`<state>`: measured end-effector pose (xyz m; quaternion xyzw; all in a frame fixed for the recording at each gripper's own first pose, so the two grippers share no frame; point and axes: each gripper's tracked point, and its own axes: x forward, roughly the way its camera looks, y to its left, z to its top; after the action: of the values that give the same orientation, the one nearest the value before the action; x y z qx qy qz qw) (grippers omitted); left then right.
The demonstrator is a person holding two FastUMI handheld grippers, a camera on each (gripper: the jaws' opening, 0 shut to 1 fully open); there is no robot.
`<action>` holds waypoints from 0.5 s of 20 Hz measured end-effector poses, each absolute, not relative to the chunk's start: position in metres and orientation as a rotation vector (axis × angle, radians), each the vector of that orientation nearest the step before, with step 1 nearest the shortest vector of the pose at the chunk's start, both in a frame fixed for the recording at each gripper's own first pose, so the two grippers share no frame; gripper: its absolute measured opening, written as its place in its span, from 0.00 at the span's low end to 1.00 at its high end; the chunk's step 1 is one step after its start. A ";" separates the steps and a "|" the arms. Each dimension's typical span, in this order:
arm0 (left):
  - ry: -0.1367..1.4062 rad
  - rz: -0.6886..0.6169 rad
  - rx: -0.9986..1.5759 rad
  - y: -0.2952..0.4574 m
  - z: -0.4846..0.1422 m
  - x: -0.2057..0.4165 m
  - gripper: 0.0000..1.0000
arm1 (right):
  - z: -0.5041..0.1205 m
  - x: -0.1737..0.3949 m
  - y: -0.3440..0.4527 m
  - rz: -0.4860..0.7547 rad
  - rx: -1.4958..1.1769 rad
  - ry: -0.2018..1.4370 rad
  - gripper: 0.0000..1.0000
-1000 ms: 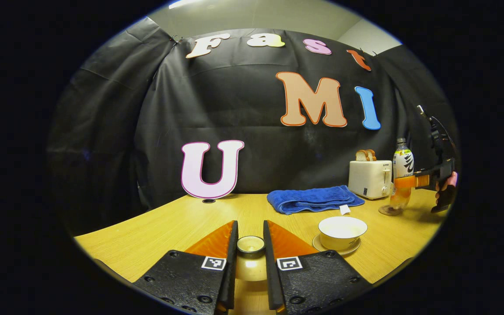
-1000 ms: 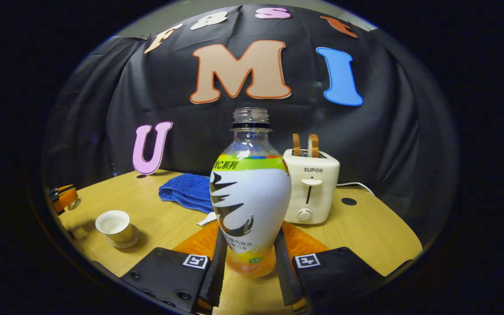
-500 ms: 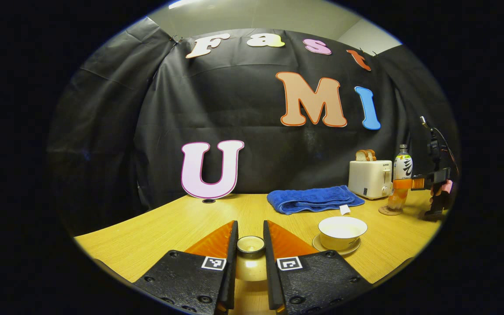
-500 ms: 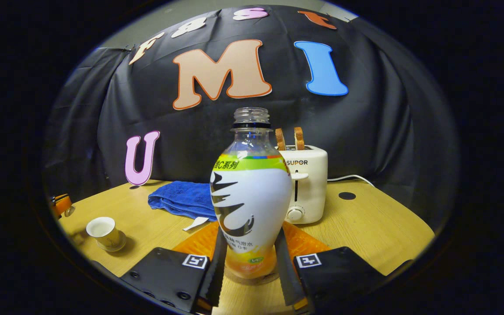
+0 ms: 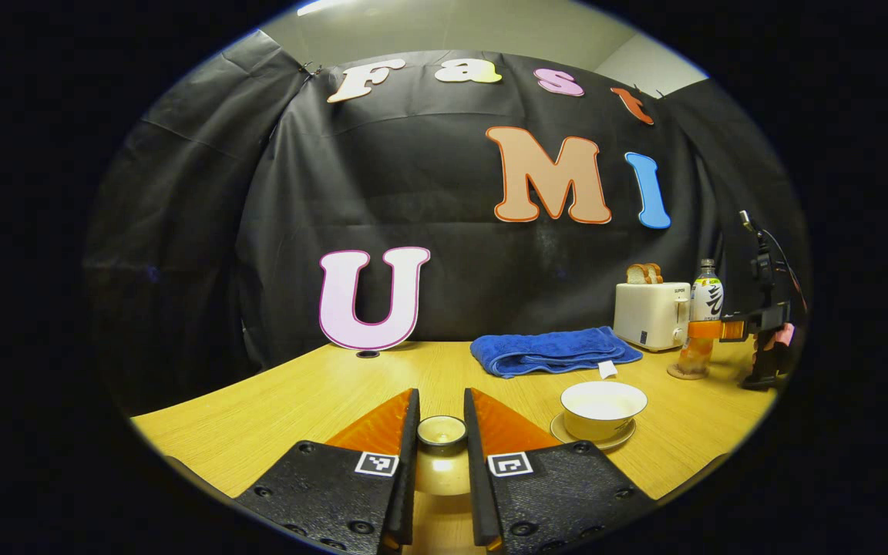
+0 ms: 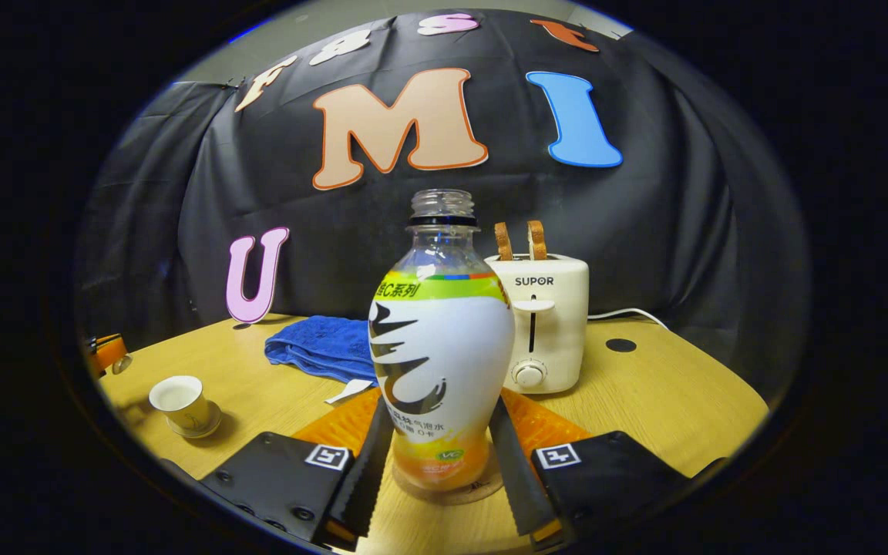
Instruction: Open the teacup lid with one hand, grasp the water bottle and pour water into the teacup with the other hand; after pouring, place the water bottle on the coaster and then close the teacup lid.
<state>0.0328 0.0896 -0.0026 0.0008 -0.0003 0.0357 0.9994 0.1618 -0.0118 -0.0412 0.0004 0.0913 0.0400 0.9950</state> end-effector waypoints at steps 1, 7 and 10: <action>-0.001 0.071 0.001 0.089 -0.003 0.032 0.27 | -0.042 0.162 -0.012 0.085 -0.003 0.181 0.73; -0.001 0.071 0.001 0.089 -0.003 0.033 0.27 | -0.043 0.154 -0.011 0.091 -0.004 0.173 0.99; -0.001 0.068 0.001 0.089 -0.003 0.034 0.27 | -0.042 0.148 -0.014 0.088 -0.007 0.168 0.96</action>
<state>0.0338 0.0885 -0.0028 0.0003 -0.0006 0.0342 0.9994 0.1484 -0.0136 -0.0416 -0.0035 0.0838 0.0441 0.9955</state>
